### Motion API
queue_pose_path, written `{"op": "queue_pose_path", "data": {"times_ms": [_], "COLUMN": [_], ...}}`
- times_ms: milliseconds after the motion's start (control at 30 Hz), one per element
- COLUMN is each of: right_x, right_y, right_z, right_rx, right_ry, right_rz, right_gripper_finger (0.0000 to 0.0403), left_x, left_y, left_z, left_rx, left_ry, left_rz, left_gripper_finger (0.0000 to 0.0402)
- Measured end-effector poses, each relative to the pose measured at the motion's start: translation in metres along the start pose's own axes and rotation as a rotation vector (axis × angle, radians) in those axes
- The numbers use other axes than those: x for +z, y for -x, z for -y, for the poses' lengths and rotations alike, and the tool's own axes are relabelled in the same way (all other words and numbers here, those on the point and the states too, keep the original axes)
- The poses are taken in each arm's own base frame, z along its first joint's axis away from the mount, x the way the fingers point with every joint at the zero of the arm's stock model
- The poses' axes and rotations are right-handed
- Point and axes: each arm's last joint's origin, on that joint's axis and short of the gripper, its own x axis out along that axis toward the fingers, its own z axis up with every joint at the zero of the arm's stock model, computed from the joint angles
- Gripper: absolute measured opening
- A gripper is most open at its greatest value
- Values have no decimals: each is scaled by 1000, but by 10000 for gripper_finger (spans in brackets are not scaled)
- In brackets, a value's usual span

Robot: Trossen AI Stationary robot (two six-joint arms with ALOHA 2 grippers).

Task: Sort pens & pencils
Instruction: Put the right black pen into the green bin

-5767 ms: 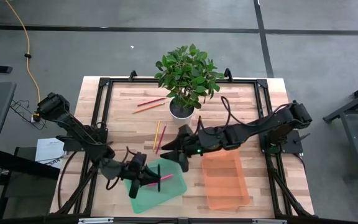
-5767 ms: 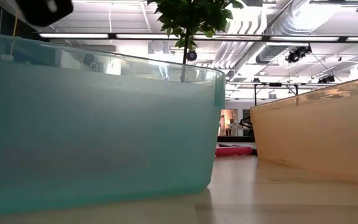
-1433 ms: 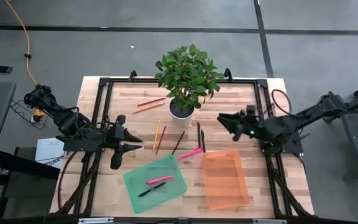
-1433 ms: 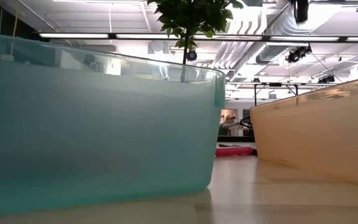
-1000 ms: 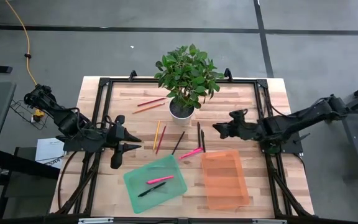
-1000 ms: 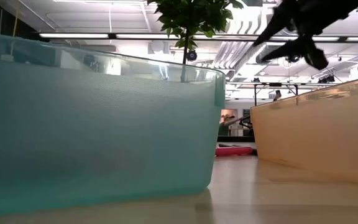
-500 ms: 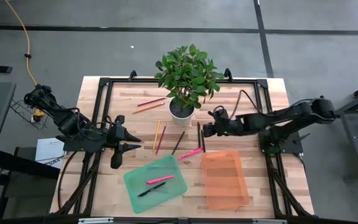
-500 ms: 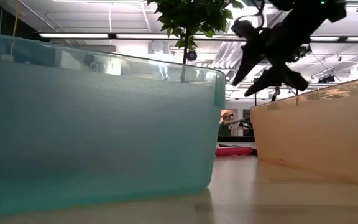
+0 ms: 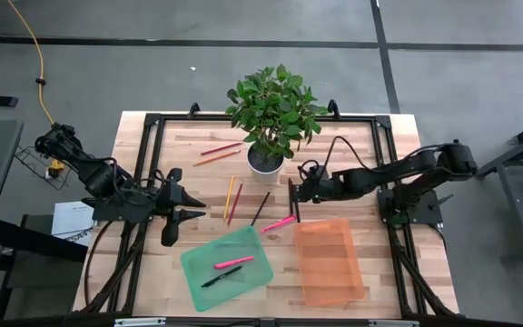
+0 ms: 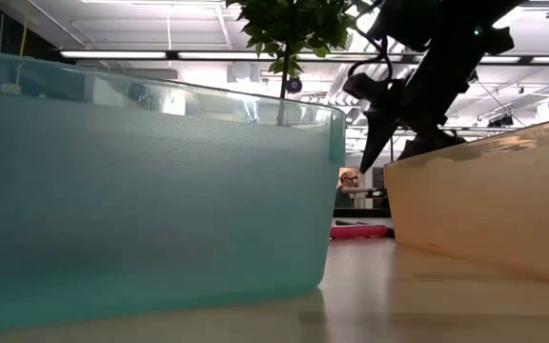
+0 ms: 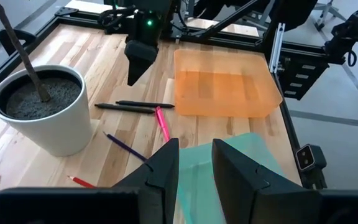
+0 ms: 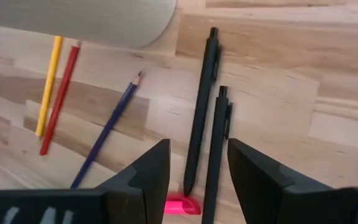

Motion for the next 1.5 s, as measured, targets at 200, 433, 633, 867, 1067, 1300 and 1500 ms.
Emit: {"op": "queue_pose_path", "data": {"times_ms": [200,433,633,867,1067,1300,1500], "right_x": [-4,-6,-5,-2,2,0,-4], "right_y": [-11,-23,-30,-37,-38,-48,-58], "right_z": [-6,-16,-22,-21,-20,-18,-17], "right_rx": [-31,-175,-207,-234,-233,-245,-241], "right_ry": [5,50,74,61,53,55,55], "right_rz": [-26,-66,-88,-110,-103,-135,-167], "right_gripper_finger": [151,151,151,151,150,132,129], "left_x": [0,-1,-1,-2,-2,-2,-2], "left_y": [0,0,0,0,0,0,0], "left_z": [0,0,0,0,0,0,0], "left_rx": [-5,-14,-21,-24,-27,-25,-25], "left_ry": [-1,-4,-5,-9,-11,-12,-14], "left_rz": [-4,-14,-19,-26,-29,-31,-33], "left_gripper_finger": [85,85,85,85,85,85,85]}}
